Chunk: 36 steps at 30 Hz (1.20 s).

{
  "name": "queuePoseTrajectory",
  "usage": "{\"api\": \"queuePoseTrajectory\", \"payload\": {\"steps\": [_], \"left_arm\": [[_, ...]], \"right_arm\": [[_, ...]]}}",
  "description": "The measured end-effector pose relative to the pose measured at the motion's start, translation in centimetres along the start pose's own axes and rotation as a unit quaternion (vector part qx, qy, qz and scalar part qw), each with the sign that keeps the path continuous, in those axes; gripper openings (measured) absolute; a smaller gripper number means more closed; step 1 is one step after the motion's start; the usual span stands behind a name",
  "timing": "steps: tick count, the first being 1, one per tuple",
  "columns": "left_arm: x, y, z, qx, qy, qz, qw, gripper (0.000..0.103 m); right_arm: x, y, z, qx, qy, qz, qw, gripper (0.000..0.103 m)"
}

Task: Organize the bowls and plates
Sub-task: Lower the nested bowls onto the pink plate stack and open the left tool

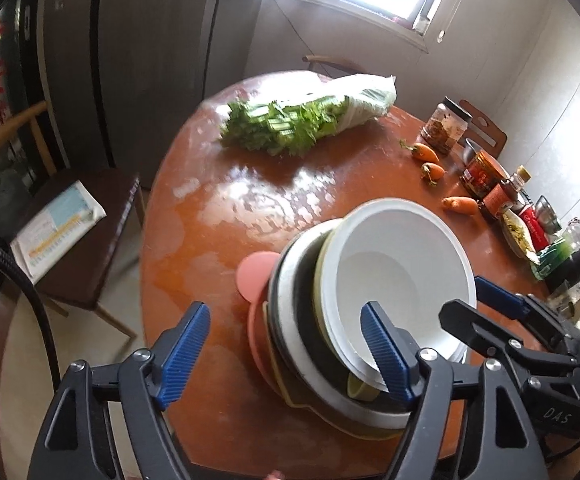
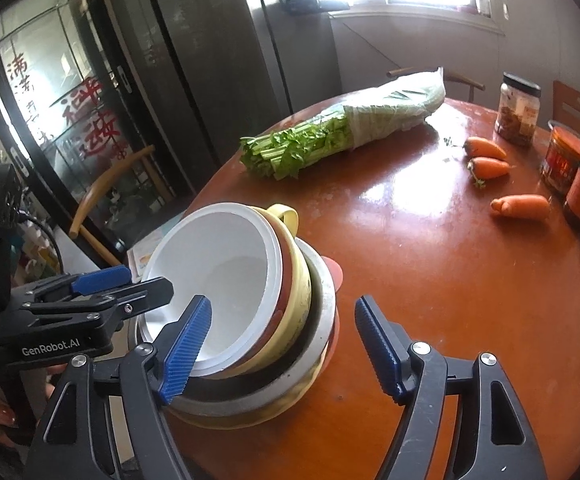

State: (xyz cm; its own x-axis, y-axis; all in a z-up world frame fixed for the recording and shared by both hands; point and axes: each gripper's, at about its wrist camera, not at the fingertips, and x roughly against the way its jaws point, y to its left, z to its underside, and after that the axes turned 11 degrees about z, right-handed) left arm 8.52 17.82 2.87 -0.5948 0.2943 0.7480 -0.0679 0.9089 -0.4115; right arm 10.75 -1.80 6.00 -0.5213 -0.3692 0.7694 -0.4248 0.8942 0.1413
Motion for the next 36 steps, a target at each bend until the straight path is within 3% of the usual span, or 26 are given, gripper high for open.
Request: {"api": "queuePoseTrajectory", "payload": {"steps": [13, 20, 36], "left_arm": [[-3.9, 0.8, -0.1, 0.013, 0.054, -0.005, 0.9984, 0.083], [-4.9, 1.2, -0.4, 0.028, 0.074, 0.047, 0.9958, 0.082], [-6.5, -1.2, -0.8, 0.001, 0.091, 0.057, 0.9943, 0.079]], "right_arm": [[-2.6, -1.1, 0.6, -0.032, 0.051, -0.010, 0.998, 0.077], [-4.1, -1.8, 1.0, -0.057, 0.075, -0.045, 0.995, 0.077], [-3.5, -3.5, 1.1, -0.041, 0.062, -0.049, 0.996, 0.072]]}}
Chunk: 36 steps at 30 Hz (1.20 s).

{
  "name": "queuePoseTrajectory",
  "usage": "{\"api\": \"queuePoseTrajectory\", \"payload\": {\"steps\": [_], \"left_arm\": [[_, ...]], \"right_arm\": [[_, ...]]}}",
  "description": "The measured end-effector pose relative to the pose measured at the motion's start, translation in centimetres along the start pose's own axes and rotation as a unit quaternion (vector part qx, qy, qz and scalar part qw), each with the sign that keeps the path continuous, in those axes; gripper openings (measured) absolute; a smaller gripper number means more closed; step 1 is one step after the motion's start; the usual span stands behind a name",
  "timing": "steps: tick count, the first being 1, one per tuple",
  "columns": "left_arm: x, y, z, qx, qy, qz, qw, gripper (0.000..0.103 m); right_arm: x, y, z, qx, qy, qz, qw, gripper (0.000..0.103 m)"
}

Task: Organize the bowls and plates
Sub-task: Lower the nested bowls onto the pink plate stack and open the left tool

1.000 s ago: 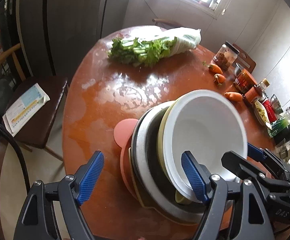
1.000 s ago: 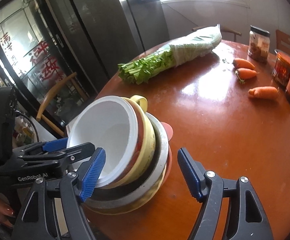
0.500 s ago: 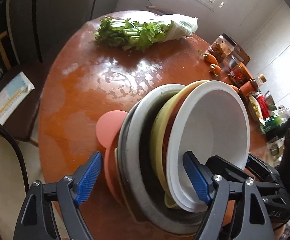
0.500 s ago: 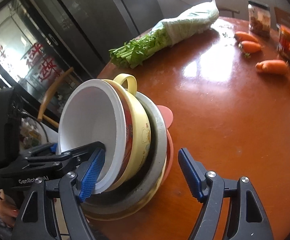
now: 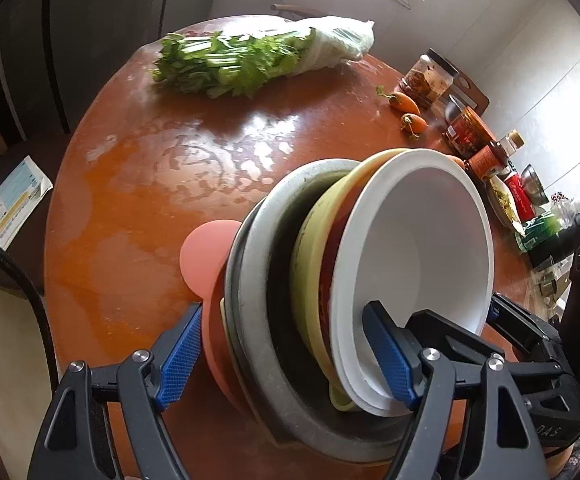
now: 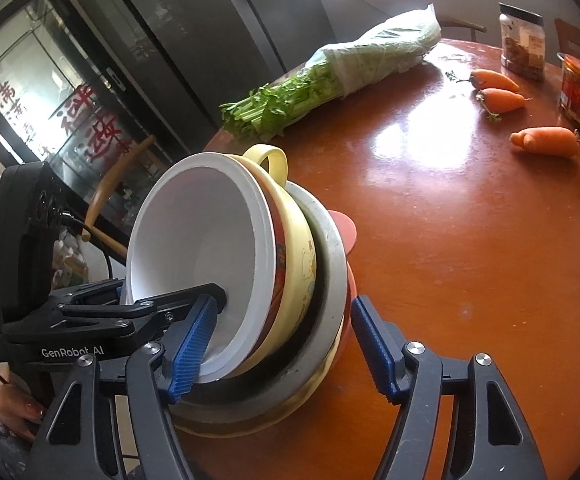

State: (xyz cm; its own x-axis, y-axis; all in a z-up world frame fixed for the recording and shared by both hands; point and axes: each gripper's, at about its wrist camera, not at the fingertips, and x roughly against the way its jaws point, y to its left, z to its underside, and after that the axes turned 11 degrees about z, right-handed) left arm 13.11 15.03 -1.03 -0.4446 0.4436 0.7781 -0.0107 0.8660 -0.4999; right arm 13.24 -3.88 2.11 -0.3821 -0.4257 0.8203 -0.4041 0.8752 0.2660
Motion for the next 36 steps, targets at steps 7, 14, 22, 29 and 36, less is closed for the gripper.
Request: {"api": "queuePoseTrajectory", "payload": {"steps": [7, 14, 22, 29, 36], "left_arm": [[-0.9, -1.7, 0.0, -0.018, 0.001, -0.004, 0.9998, 0.078], [-2.1, -3.6, -0.1, -0.034, 0.008, -0.006, 0.9994, 0.078], [-3.9, -6.5, -0.2, -0.055, 0.016, -0.004, 0.9984, 0.078], [-5.3, -8.9, -0.2, -0.076, 0.024, -0.002, 0.9968, 0.078], [-6.6, -11.0, -0.2, -0.094, 0.028, 0.002, 0.9952, 0.078]], "right_arm": [[0.7, -1.5, 0.3, 0.005, -0.011, 0.004, 1.000, 0.070], [1.4, -3.0, 0.7, 0.008, -0.018, 0.008, 1.000, 0.068], [2.5, -5.7, 1.4, -0.006, -0.025, 0.012, 1.000, 0.068], [3.9, -8.4, 2.0, -0.020, -0.031, 0.023, 0.999, 0.068], [5.2, -10.3, 2.4, -0.026, -0.036, 0.036, 0.998, 0.068]]}}
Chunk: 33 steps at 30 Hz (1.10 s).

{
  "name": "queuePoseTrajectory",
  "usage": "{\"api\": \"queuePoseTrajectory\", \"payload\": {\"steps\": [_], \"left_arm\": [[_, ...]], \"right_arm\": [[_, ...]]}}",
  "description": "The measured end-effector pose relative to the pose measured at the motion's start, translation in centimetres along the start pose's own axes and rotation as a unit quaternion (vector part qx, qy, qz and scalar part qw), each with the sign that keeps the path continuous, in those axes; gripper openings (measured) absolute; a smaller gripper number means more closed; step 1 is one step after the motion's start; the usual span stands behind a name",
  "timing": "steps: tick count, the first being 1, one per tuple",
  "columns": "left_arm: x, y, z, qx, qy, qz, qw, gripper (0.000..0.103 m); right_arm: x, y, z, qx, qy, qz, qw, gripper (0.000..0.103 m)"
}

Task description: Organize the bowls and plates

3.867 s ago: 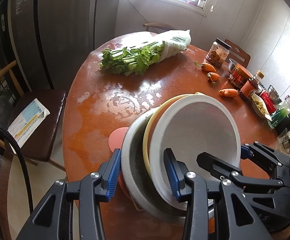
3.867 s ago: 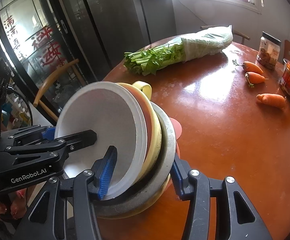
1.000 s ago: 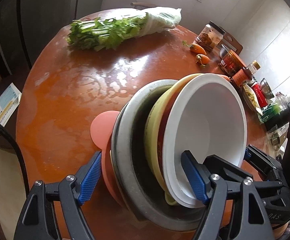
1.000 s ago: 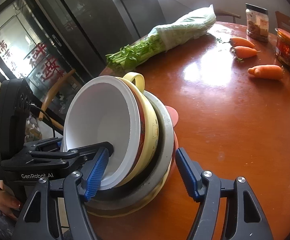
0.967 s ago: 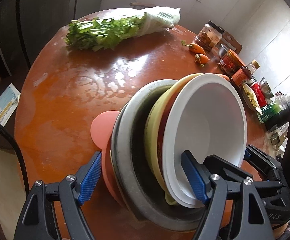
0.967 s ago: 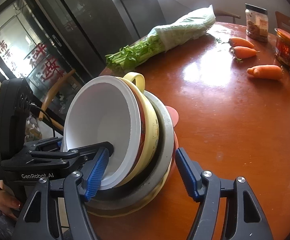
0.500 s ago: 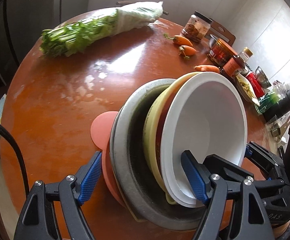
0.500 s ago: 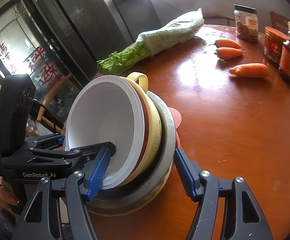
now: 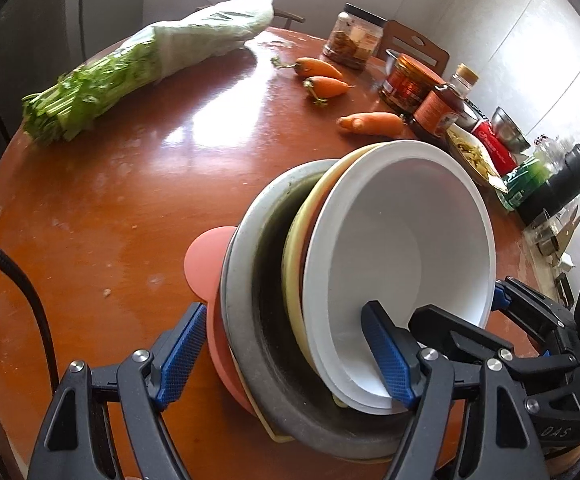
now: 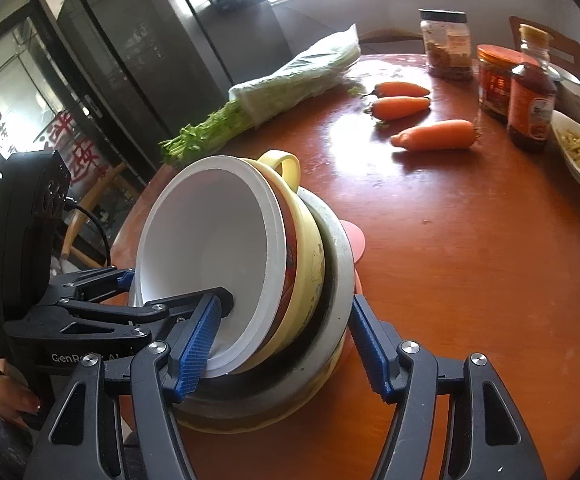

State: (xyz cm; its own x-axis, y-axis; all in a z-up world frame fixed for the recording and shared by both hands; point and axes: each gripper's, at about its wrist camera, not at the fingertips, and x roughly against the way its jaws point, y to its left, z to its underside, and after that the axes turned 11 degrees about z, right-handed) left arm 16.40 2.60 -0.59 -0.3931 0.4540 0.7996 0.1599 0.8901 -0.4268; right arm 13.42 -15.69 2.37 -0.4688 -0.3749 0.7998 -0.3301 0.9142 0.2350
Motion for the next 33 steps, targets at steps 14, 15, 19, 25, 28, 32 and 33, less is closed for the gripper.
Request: {"api": "queuePoseTrajectory", "payload": {"steps": [14, 15, 19, 25, 28, 32, 33], "left_arm": [[-1.6, -2.7, -0.9, -0.022, 0.000, -0.001, 0.9998, 0.078], [-1.5, -2.8, -0.9, -0.026, -0.005, -0.006, 0.9996, 0.078], [0.0, -3.3, -0.9, -0.036, -0.036, -0.013, 0.9986, 0.078], [2.2, -3.4, -0.3, -0.043, -0.073, -0.047, 0.9953, 0.078], [3.9, -3.9, 0.8, -0.051, -0.098, -0.057, 0.9922, 0.079], [5.5, -4.8, 3.2, -0.063, -0.131, -0.083, 0.9860, 0.082], [5.7, -4.9, 3.6, -0.063, -0.134, -0.085, 0.9853, 0.083]], "right_arm": [[1.1, -2.9, 0.1, -0.015, -0.004, 0.020, 1.000, 0.068], [1.1, -2.9, 0.1, -0.017, -0.004, 0.018, 1.000, 0.068], [1.4, -2.9, 0.1, -0.021, -0.012, 0.029, 0.999, 0.069], [3.0, -2.5, 0.5, -0.016, -0.040, 0.055, 0.998, 0.075], [4.8, -1.9, 1.1, -0.003, -0.067, 0.080, 0.995, 0.076], [7.5, -1.3, 2.6, -0.005, -0.111, 0.095, 0.989, 0.078], [8.1, -1.1, 3.2, -0.002, -0.121, 0.099, 0.988, 0.078]]}}
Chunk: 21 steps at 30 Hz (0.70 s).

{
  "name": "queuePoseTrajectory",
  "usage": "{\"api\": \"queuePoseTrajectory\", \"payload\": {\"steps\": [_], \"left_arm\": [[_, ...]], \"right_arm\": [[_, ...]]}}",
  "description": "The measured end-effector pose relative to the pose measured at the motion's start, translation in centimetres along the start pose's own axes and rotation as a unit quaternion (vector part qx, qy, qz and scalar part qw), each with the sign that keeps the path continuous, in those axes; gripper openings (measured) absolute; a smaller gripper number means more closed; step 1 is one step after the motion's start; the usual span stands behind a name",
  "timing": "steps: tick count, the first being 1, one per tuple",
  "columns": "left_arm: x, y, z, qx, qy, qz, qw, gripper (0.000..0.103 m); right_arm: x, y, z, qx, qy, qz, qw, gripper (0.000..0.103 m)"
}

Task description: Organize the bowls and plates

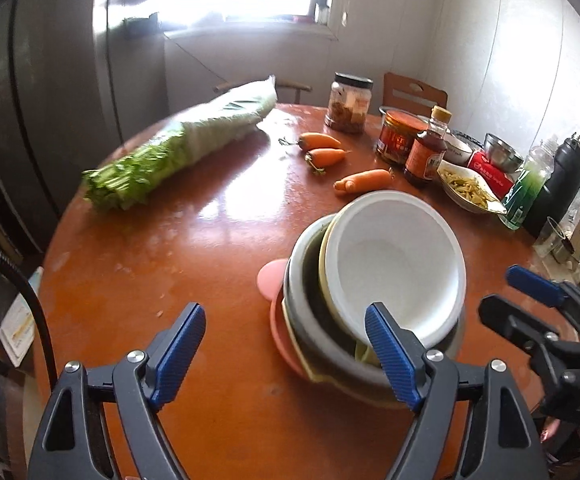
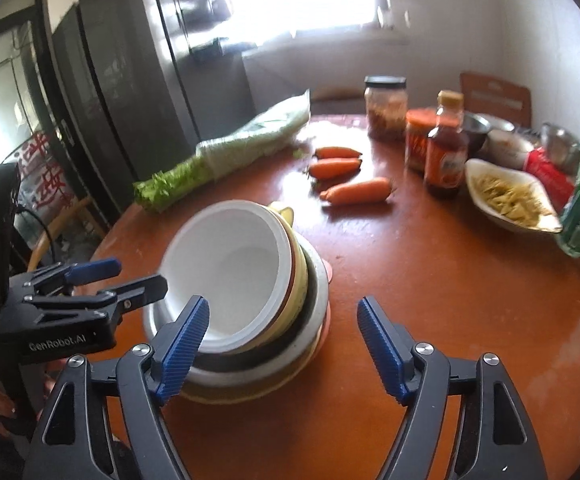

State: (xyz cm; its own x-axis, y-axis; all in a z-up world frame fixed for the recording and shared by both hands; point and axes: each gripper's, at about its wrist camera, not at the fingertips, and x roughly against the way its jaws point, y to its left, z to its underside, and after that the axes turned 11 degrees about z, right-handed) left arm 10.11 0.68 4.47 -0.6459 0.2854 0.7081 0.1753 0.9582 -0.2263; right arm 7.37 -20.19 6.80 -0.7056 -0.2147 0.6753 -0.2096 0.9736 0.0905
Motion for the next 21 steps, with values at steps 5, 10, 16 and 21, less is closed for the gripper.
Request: {"api": "queuePoseTrajectory", "payload": {"steps": [5, 10, 16, 21], "left_arm": [[1.6, -0.7, 2.9, 0.006, -0.012, -0.017, 0.9998, 0.084], [2.7, -0.9, 5.4, 0.014, -0.020, -0.030, 0.9992, 0.086], [3.2, -1.7, 8.6, 0.009, -0.016, -0.045, 0.9988, 0.088], [3.1, -2.1, 10.4, 0.011, -0.007, -0.052, 0.9986, 0.088]], "right_arm": [[2.1, 0.7, 2.6, 0.011, -0.019, 0.012, 1.000, 0.079], [3.7, 1.4, 5.5, 0.031, -0.037, 0.030, 0.998, 0.079], [4.5, 1.4, 8.1, 0.024, -0.041, 0.036, 0.998, 0.080], [5.0, 1.4, 10.0, 0.017, -0.036, 0.037, 0.999, 0.081]]}}
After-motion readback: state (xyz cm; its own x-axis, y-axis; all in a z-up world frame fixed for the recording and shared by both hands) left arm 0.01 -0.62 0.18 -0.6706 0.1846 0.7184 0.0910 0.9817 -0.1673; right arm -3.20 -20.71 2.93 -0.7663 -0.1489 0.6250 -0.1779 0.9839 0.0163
